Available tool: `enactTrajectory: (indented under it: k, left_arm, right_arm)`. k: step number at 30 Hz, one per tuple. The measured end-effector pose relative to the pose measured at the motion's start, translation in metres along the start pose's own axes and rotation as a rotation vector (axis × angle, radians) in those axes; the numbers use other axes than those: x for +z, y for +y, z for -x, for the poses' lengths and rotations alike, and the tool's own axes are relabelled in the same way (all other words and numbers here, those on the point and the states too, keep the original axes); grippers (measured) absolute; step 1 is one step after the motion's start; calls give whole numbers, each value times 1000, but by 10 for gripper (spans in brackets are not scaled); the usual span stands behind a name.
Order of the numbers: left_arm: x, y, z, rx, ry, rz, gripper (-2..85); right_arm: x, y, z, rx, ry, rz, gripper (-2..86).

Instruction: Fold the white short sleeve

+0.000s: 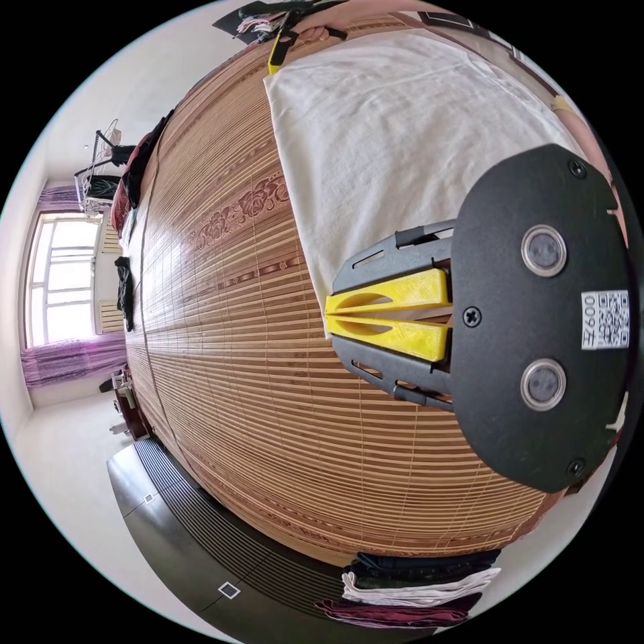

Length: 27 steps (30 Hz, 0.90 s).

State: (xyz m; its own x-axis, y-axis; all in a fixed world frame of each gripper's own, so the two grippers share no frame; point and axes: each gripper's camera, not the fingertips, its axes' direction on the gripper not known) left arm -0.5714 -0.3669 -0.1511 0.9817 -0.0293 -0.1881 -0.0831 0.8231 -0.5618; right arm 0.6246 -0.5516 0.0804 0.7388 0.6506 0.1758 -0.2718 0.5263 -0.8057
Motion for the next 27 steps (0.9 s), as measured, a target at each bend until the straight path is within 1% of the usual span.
enactTrajectory:
  k: [1,4,9,11,13,16,18,19,20,22,23,25,27]
  left_arm:
    - [0,0,4,-4,7,0,9]
    - [-1,0,13,-13,26,0,9]
    - [-2,-1,25,-21,43,-2,9]
    - [-3,-1,30,-25,52,-2,9]
    - [-3,-1,35,-30,60,-3,9]
    - [-5,-2,41,-34,69,-3,9]
    - [-6,-3,42,-32,66,-3,10]
    - [-6,-3,43,-30,61,-4,10]
    - [-7,-3,42,-26,54,-4,10]
    - [-9,-4,42,-22,45,-4,10]
    - [-10,-4,43,-20,41,-4,10]
    - [-11,-5,44,-20,41,-4,10]
    - [-12,-6,46,-21,44,-4,10]
  right_arm:
    - [1,2,5,-11,-9,37,-8]
    - [17,12,20,-110,56,159,-8]
    - [10,23,7,-47,18,125,-8]
    - [-1,31,-9,46,-12,80,-8]
    - [-15,39,-12,74,13,28,-8]
    - [-29,51,3,-13,-28,23,-8]
    - [-28,57,15,-72,-84,72,-8]
    - [-22,61,23,-111,-95,134,-8]
    - [-14,66,30,-158,-56,201,-8]
    - [-6,77,34,-222,46,264,-8]
    - [-11,83,28,-216,29,231,-8]
    - [-16,86,9,-135,0,238,-8]
    - [-21,92,-3,-88,13,242,-8]
